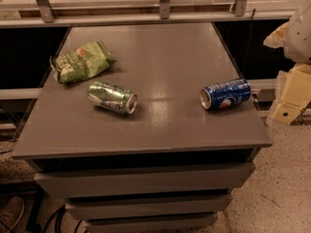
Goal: Place green can upright
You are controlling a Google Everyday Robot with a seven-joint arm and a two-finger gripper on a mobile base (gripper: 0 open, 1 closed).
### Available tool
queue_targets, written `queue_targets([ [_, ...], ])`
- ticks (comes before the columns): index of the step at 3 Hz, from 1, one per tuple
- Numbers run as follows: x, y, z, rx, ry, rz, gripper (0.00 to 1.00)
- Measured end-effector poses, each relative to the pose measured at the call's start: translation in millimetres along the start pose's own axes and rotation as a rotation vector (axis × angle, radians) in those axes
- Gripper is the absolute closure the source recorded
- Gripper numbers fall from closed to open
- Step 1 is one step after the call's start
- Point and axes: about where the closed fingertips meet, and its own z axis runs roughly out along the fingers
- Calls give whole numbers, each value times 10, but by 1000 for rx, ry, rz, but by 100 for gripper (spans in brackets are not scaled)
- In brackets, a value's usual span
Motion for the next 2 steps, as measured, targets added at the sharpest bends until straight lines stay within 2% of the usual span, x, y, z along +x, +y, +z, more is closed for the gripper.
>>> queue_targets([
  [1,0,0,0,0,0,0,0],
  [2,-67,-75,24,14,-26,16,0],
])
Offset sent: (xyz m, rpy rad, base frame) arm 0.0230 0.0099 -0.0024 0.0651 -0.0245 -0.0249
